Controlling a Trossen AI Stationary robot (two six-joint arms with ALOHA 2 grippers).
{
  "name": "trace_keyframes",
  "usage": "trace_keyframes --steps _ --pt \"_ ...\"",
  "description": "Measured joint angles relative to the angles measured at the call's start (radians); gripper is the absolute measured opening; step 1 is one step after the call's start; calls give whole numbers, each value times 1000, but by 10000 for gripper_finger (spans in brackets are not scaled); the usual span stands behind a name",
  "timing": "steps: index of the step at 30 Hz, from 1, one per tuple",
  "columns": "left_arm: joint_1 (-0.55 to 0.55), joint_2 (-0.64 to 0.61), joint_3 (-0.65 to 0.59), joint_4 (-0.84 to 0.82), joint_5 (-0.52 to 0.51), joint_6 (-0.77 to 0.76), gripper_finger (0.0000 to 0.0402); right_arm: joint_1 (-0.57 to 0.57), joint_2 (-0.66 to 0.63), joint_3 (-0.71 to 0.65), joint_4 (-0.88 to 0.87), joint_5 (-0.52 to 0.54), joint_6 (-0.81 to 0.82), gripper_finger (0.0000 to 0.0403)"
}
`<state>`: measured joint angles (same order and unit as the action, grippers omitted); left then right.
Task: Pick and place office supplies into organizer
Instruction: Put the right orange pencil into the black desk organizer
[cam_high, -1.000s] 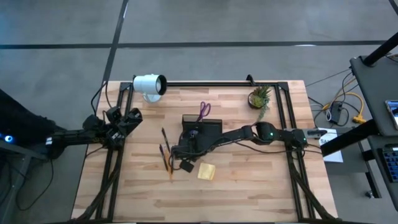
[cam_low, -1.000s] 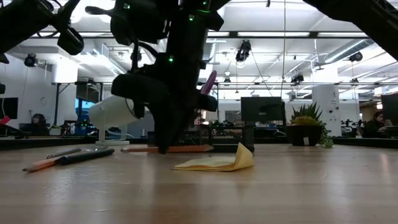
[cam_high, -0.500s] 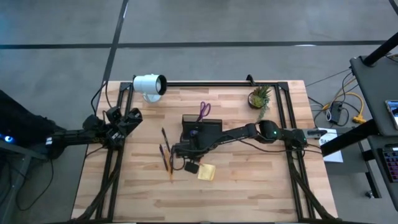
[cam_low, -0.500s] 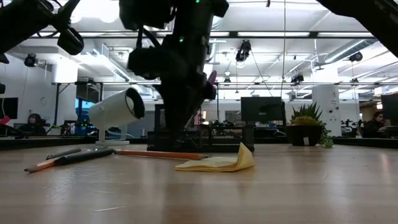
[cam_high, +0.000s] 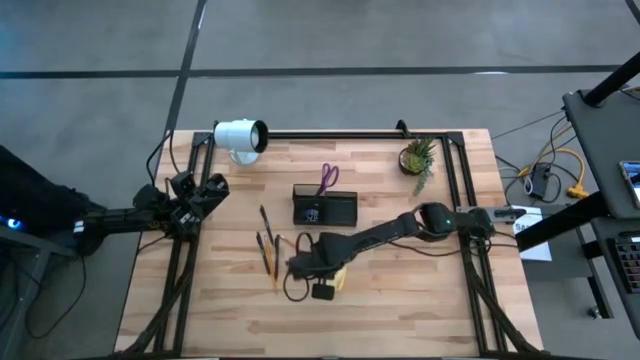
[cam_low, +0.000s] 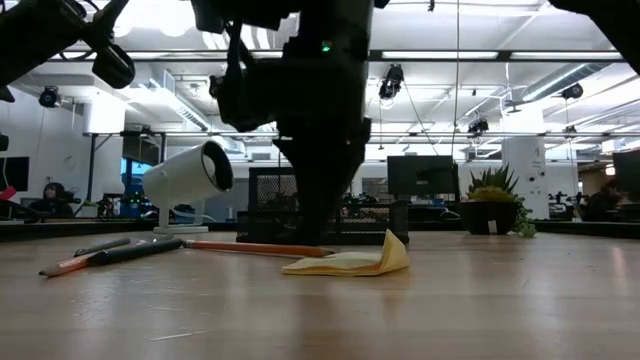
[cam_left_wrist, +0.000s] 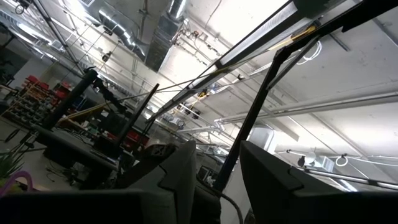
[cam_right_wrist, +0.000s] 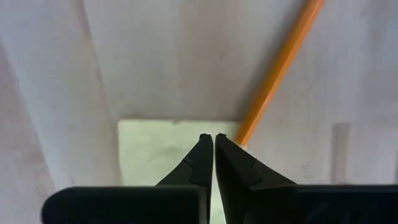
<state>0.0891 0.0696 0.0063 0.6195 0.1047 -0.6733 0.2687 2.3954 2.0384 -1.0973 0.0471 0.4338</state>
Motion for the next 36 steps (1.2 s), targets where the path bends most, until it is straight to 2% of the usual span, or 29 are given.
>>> trace_keyframes --steps 13,20,25,28,32,36 --pt "0 0 0 1 0 0 109 10 -76 -86 -4 76 36 8" --pt "0 0 0 1 0 0 109 8 -88 -141 17 75 74 8" --pt "0 0 0 0 0 0 109 2 -104 -147 3 165 90 9" --pt "0 0 0 0 0 0 109 -20 -146 -204 -30 189 152 9" --pt "0 1 0 1 0 0 109 -71 -237 -359 32 176 233 8" --pt "0 0 0 1 1 0 109 -95 -371 -518 247 -5 157 9"
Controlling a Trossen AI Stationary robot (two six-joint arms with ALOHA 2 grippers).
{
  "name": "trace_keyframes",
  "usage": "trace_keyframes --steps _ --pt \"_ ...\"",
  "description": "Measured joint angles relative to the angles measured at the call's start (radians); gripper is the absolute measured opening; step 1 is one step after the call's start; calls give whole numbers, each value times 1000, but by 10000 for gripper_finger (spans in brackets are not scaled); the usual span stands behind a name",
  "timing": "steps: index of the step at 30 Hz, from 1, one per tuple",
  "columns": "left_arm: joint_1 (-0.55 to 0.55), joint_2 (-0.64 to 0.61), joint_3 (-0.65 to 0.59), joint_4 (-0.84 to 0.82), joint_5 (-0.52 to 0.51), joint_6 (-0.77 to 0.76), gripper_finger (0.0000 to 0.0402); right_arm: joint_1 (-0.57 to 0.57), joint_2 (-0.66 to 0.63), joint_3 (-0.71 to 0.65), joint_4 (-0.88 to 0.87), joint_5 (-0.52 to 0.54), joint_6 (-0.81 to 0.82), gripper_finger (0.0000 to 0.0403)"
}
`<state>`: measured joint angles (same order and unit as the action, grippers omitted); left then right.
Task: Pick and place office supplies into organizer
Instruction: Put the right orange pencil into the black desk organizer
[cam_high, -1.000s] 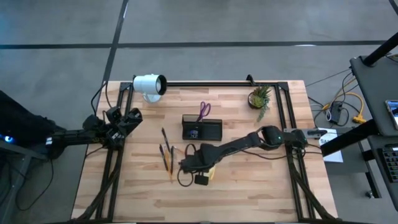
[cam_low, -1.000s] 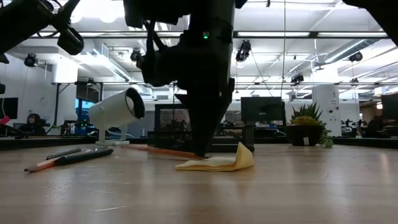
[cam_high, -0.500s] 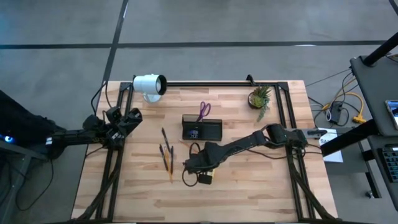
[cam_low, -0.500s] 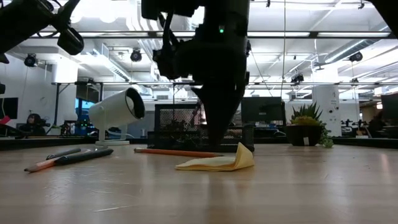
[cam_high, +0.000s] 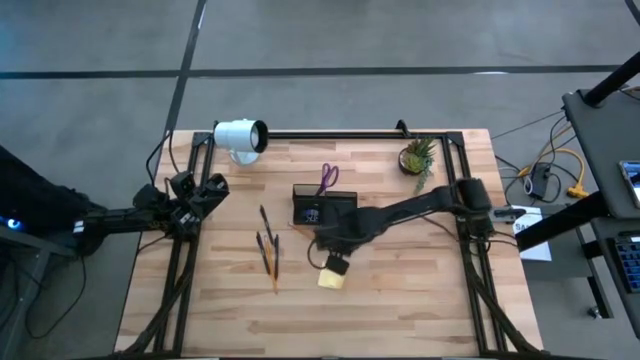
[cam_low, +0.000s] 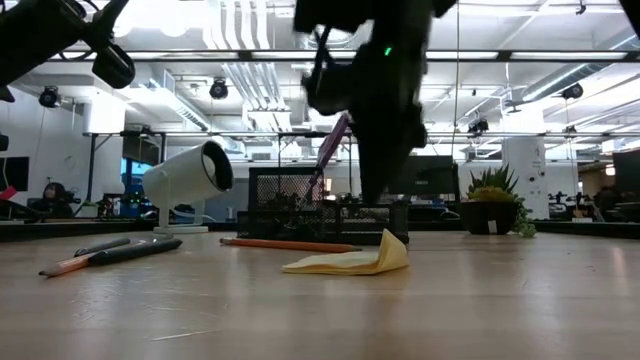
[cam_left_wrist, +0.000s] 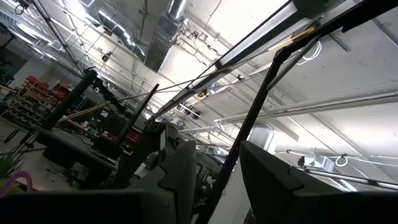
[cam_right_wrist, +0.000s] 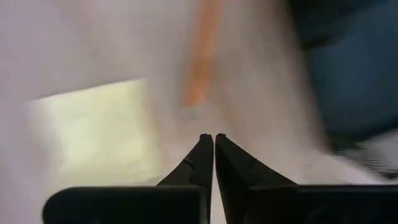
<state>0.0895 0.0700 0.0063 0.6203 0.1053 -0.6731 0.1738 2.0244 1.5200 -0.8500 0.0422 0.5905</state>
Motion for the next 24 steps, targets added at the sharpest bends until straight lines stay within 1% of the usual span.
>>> trace_keyframes --steps 2,5,10,14,18,24 --pt "0 0 0 -1 -1 0 109 2 -26 -67 68 -38 -3 9" --pt "0 0 0 -1 0 0 109 1 -39 -117 127 -40 -10 9" --pt "0 0 0 0 -1 0 109 3 -14 -124 174 -41 -19 9" --pt "0 0 0 0 -1 0 109 3 -17 -118 225 -42 -61 9" --pt "0 0 0 0 -1 0 109 1 -11 -136 212 -40 -65 9" --pt "0 1 0 -1 -1 0 109 2 -13 -146 247 -40 -70 9"
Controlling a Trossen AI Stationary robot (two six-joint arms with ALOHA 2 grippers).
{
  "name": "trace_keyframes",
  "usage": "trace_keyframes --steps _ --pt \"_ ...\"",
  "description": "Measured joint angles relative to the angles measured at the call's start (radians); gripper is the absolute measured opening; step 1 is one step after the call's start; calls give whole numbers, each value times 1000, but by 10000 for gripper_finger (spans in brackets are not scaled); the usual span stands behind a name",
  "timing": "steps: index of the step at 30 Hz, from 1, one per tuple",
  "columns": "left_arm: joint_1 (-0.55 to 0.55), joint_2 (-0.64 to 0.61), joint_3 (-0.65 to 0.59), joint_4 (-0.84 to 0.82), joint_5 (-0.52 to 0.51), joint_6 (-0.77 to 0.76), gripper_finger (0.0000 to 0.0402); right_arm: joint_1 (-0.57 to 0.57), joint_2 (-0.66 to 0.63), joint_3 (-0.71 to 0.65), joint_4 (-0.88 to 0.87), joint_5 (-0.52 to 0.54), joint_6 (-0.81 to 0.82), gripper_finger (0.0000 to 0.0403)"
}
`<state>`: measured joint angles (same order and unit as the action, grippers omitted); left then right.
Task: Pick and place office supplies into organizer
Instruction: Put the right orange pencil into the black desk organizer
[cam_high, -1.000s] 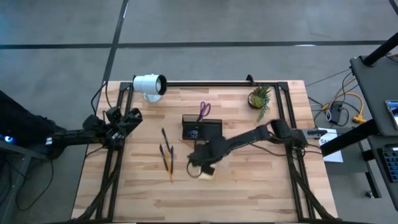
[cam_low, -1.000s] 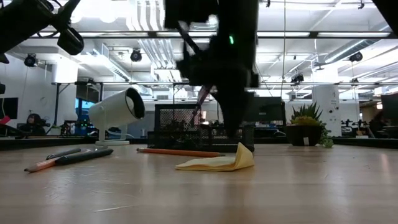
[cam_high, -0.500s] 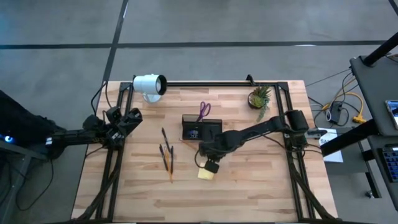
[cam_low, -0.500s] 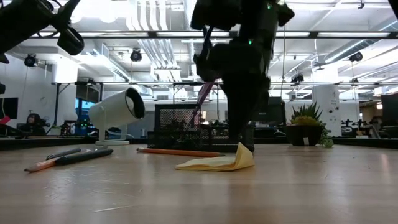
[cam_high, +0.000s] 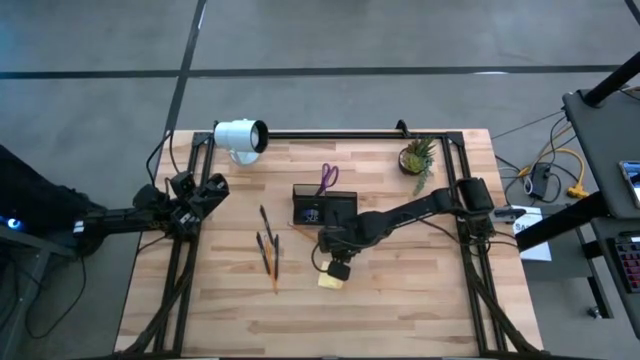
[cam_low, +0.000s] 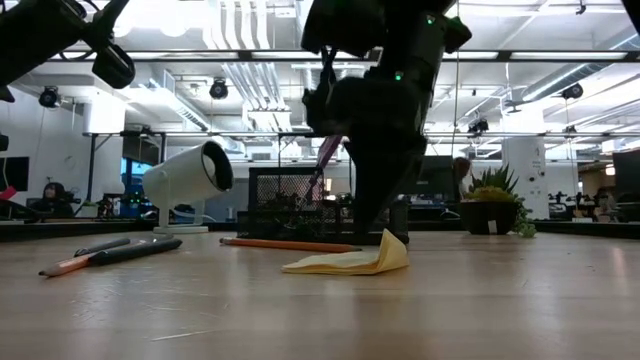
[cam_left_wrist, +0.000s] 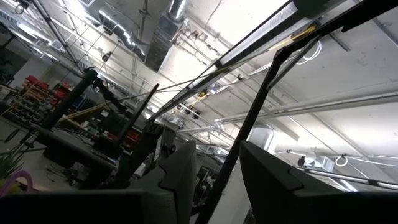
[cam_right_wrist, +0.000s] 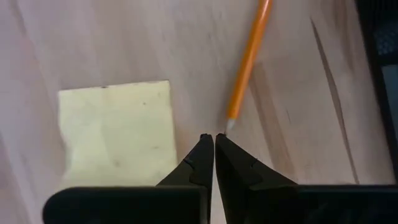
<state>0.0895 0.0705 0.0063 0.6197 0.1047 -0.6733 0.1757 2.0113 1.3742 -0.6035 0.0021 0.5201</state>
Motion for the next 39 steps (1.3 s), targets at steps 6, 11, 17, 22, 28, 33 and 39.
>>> trace_keyframes --steps 6,11,17,22,28,33,39 --pt "0 0 0 0 0 0 109 0 3 -6 19 24 1 8" --pt "0 0 0 0 0 0 109 -2 21 -6 25 24 3 9" --pt "0 -1 0 0 0 0 109 -5 27 -6 40 25 3 8" --pt "0 -1 0 0 0 0 109 -11 34 -9 44 28 3 8" --pt "0 -1 0 0 0 0 109 -15 48 -9 55 27 10 9" --pt "0 -1 0 0 0 0 109 -19 49 -9 59 26 5 9" --pt "0 -1 0 9 -13 11 109 -19 50 -10 59 27 3 9"
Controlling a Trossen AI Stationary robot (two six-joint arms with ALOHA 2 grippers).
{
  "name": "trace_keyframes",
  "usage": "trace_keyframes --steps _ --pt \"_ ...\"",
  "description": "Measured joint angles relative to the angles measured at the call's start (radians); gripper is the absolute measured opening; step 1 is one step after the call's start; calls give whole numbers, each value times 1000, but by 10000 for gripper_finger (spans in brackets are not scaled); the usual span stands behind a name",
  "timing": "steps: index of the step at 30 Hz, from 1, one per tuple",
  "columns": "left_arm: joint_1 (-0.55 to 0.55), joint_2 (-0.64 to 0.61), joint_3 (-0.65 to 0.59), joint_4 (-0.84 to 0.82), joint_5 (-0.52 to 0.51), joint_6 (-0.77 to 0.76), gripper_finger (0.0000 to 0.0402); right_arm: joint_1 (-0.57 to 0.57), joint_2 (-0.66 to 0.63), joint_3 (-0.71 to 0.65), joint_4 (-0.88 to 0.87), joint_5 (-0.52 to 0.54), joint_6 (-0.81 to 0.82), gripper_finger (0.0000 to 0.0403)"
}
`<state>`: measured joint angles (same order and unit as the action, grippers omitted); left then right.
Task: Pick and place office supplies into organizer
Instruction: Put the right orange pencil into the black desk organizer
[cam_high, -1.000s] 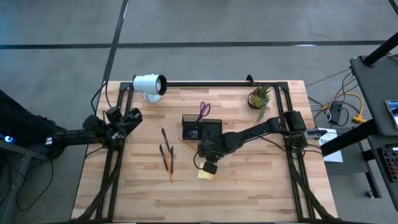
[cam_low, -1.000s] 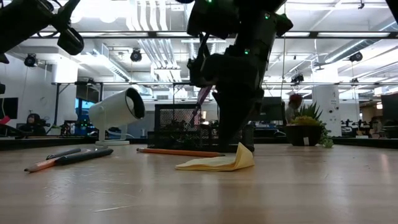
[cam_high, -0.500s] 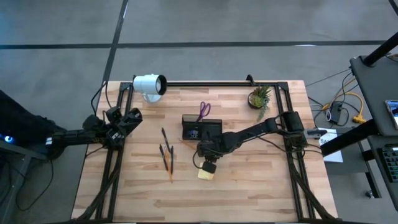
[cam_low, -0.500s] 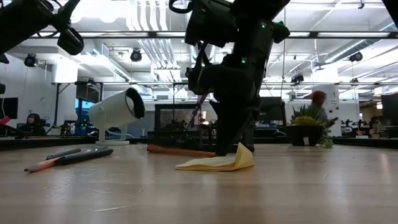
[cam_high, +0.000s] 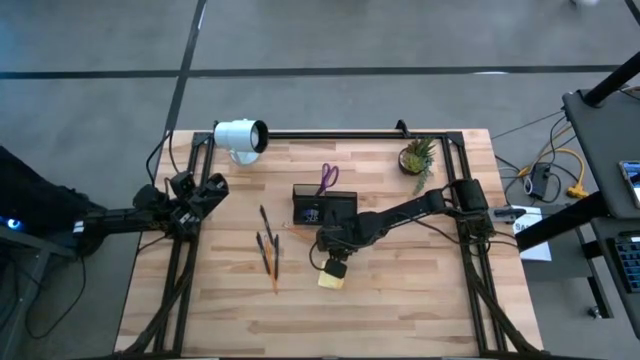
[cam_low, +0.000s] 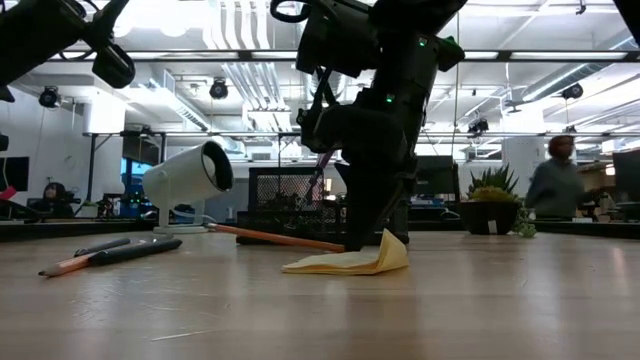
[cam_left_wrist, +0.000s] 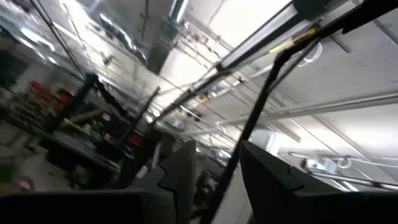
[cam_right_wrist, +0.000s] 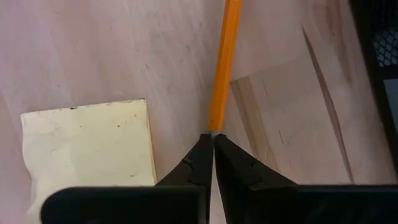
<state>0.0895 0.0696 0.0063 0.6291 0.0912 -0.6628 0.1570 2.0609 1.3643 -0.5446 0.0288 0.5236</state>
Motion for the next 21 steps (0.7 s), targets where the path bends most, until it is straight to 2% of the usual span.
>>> trace_keyframes --steps 3,12,19,21 --pt "0 0 0 9 -44 59 109 0 0 0 1 0 -2 8" --pt "0 0 0 30 -44 68 109 0 0 0 1 0 -3 8" --pt "1 6 1 183 -42 78 109 -1 1 0 1 0 -4 8" --pt "1 17 20 77 -46 91 109 -1 1 -1 0 -1 -4 8"
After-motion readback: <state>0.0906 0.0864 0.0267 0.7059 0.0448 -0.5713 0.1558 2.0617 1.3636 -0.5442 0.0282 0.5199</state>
